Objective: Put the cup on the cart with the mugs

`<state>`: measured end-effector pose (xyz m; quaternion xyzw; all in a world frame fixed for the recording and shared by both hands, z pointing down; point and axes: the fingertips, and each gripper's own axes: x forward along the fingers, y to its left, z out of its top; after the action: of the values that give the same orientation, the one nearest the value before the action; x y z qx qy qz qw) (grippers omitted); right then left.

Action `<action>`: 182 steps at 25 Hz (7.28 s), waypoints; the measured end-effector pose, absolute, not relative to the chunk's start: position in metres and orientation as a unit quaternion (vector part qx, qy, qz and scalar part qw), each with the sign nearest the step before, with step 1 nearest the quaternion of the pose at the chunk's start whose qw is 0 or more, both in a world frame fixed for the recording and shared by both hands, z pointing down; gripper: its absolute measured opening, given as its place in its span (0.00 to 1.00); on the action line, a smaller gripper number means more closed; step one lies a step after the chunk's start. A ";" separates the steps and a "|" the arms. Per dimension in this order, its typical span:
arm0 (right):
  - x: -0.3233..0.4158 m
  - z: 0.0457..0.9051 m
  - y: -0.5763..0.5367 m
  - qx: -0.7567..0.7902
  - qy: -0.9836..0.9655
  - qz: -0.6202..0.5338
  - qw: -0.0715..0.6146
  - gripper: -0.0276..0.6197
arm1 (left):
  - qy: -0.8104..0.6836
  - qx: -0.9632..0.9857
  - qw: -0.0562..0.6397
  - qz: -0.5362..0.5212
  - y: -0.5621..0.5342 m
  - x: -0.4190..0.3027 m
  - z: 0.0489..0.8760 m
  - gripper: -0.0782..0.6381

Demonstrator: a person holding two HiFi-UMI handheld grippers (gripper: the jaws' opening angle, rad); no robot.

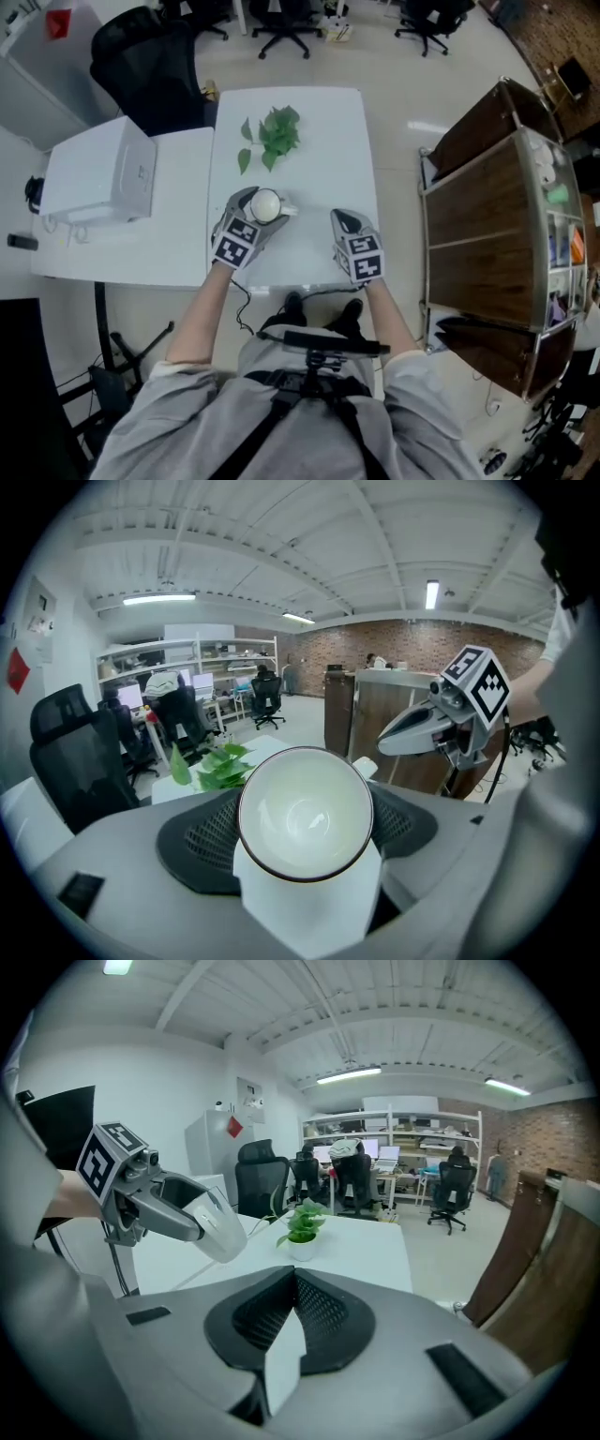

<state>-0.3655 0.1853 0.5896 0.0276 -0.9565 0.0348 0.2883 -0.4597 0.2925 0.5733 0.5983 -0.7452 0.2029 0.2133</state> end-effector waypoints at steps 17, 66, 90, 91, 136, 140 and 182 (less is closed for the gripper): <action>-0.165 0.565 0.019 0.224 -0.936 0.096 0.253 0.05 | -0.644 0.718 0.159 0.210 0.109 -0.300 0.535 0.67; 0.056 0.386 -0.341 0.376 -0.914 0.101 0.116 0.05 | -0.456 0.861 0.042 0.220 -0.334 -0.030 0.381 0.67; 0.114 0.348 -0.592 0.508 -0.845 0.099 0.136 0.05 | -0.368 0.896 0.025 0.247 -0.618 0.020 0.320 0.67; 0.117 0.349 -0.600 0.509 -0.844 0.099 0.139 0.05 | -0.368 0.895 0.027 0.251 -0.629 0.022 0.323 0.67; 0.148 0.420 -0.714 0.485 -0.841 0.153 0.185 0.05 | -0.271 0.830 0.104 0.477 -0.804 0.098 0.507 0.67; 0.149 0.420 -0.714 0.485 -0.840 0.156 0.184 0.05 | -0.275 0.828 0.096 0.480 -0.803 0.098 0.508 0.70; 0.116 0.385 -0.497 0.480 -0.858 0.121 0.139 0.05 | -0.542 0.826 0.073 0.135 -0.502 -0.071 0.372 0.11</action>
<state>0.1162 -0.4971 0.3847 0.4802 -0.8576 0.1210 0.1387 -0.0713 -0.5015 0.3718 0.8262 -0.5421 0.1351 0.0729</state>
